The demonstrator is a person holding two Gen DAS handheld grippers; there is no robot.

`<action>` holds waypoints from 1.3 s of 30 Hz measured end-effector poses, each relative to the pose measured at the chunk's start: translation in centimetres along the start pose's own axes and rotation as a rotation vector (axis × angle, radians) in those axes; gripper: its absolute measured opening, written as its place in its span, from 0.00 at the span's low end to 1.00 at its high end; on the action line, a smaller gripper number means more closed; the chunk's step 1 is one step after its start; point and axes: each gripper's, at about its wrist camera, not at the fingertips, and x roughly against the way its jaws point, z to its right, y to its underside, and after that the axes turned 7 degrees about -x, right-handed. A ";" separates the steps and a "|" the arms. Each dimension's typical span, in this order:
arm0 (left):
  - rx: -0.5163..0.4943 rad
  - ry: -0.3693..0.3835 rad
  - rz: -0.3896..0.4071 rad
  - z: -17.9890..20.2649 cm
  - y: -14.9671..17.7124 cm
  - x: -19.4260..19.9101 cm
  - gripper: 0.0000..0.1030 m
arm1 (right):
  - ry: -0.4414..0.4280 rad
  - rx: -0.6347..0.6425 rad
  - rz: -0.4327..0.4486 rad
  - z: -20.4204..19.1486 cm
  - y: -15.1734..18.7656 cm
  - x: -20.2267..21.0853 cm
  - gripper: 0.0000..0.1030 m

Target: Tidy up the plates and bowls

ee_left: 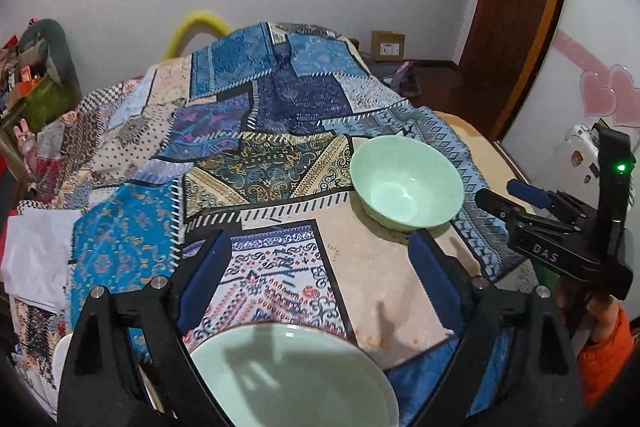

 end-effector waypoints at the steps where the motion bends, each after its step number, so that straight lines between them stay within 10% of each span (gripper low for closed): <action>1: 0.004 0.004 -0.008 -0.1 -0.1 -0.8 0.88 | 0.001 -0.003 -0.012 0.3 0.0 -0.7 0.55; 19: 0.030 0.048 -0.098 -1.1 -0.3 -8.5 0.70 | -0.075 -0.060 -0.150 3.0 -1.6 -8.1 0.15; 28: 0.044 0.076 -0.140 -0.9 -0.1 -9.6 0.69 | -0.132 0.017 -0.170 1.1 -0.9 -7.4 0.15; 39: 0.115 0.132 -0.312 -1.8 2.0 -12.7 0.37 | -0.200 0.089 -0.220 -2.3 1.1 -6.6 0.17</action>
